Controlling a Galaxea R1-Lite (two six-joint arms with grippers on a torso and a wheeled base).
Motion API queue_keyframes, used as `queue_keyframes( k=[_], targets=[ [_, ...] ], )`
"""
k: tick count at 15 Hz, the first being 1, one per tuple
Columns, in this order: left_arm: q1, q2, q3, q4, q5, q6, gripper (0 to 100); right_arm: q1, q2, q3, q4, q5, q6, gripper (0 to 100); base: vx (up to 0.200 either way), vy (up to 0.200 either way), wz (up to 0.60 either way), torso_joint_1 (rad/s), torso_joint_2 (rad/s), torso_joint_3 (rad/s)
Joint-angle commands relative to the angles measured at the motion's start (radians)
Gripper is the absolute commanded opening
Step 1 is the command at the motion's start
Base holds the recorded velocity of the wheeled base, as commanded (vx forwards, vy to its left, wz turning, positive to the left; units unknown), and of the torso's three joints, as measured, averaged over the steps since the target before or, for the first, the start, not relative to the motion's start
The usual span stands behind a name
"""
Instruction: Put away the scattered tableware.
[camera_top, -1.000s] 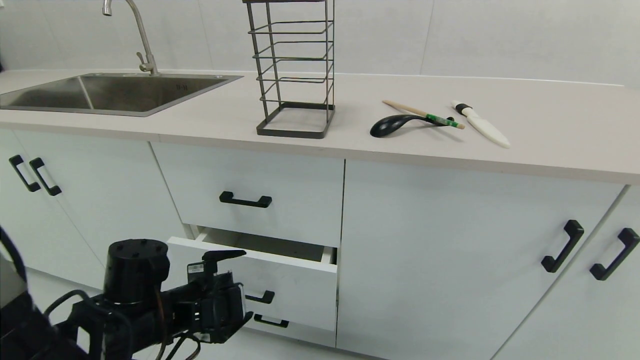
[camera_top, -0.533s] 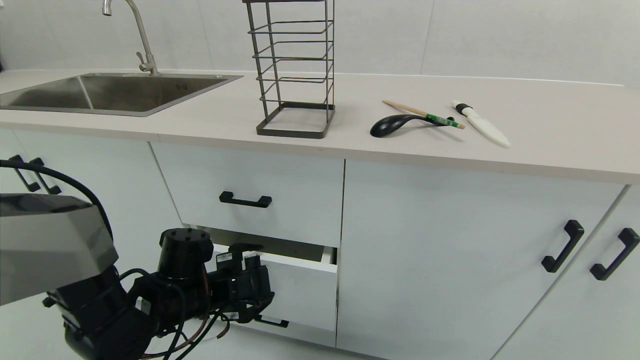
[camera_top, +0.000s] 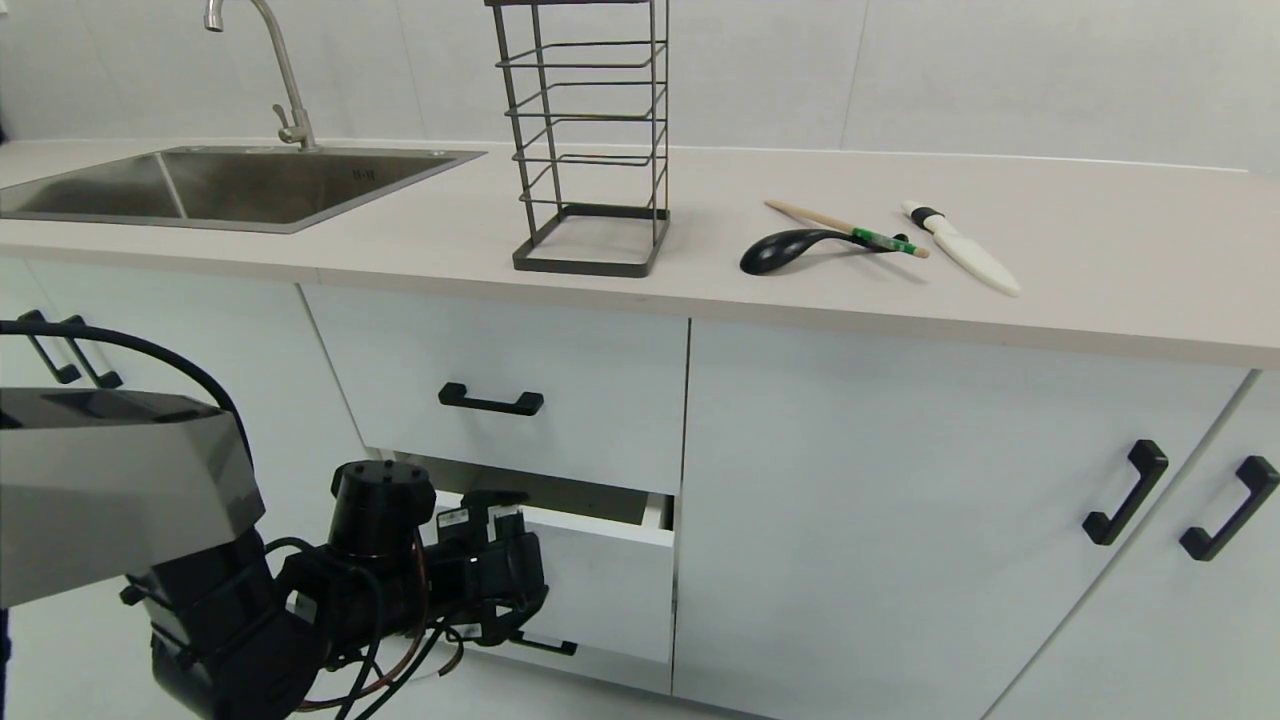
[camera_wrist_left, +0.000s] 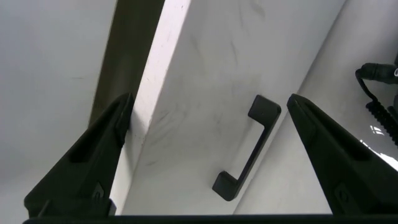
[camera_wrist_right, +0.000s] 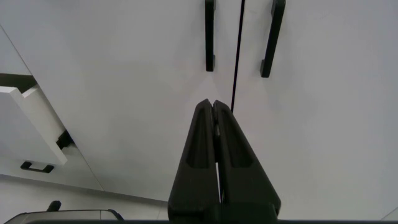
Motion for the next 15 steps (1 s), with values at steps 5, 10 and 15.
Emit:
queue_keyframes(
  k=[5, 10, 15],
  targets=[
    [-0.021, -0.081, 0.118, 0.004, 0.0, 0.003, 100, 0.0, 0.002, 0.0, 0.001, 0.0, 0.0, 0, 0.0, 0.0, 0.0, 0.0, 0.0, 0.0],
    [-0.102, -0.305, 0.336, 0.005, 0.005, -0.003, 100, 0.0, 0.002, 0.0, 0.001, 0.0, 0.0, 0, 0.0, 0.0, 0.0, 0.0, 0.0, 0.0],
    [-0.116, -0.36, 0.35, 0.013, 0.005, -0.009, 100, 0.0, 0.002, 0.0, 0.001, 0.0, -0.002, 0, 0.0, 0.0, 0.0, 0.0, 0.0, 0.0]
  ],
)
